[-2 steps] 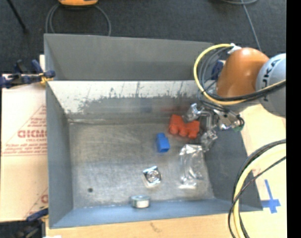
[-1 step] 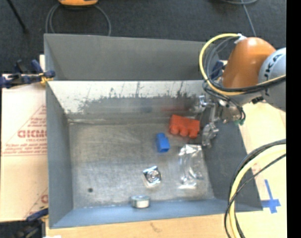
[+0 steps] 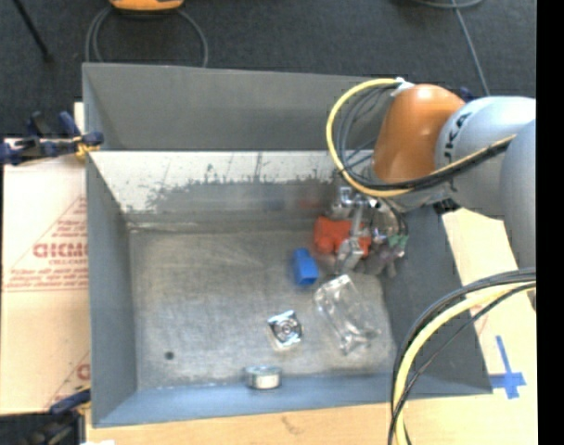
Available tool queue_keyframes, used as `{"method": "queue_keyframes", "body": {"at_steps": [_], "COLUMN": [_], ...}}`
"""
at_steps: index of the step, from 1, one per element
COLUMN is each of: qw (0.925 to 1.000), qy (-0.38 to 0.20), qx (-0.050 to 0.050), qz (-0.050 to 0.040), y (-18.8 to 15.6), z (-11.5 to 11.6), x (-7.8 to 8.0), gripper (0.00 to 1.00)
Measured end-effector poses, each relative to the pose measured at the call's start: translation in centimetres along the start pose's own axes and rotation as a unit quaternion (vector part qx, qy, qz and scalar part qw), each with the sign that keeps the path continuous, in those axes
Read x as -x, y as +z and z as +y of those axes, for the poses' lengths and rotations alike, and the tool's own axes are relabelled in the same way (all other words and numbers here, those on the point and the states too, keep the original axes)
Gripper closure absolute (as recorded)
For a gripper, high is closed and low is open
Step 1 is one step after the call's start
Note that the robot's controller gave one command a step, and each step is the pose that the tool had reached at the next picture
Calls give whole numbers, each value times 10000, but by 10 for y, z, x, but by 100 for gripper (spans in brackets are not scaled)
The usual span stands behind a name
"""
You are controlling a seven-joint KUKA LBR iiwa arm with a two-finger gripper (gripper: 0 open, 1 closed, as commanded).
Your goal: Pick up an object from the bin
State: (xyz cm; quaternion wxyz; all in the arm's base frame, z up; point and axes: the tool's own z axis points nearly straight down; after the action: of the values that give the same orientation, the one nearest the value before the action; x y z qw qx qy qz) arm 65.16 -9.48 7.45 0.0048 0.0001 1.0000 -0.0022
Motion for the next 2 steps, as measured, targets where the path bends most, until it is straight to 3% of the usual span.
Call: {"method": "queue_keyframes", "body": {"at_steps": [1,2], "qw": [10000,9975], "qy": [-7,-709], "qx": [2,12], "qz": [-28,-18], "y": [-2,-107], "z": [0,23], "x": [2,-4], "gripper": [100,100]}}
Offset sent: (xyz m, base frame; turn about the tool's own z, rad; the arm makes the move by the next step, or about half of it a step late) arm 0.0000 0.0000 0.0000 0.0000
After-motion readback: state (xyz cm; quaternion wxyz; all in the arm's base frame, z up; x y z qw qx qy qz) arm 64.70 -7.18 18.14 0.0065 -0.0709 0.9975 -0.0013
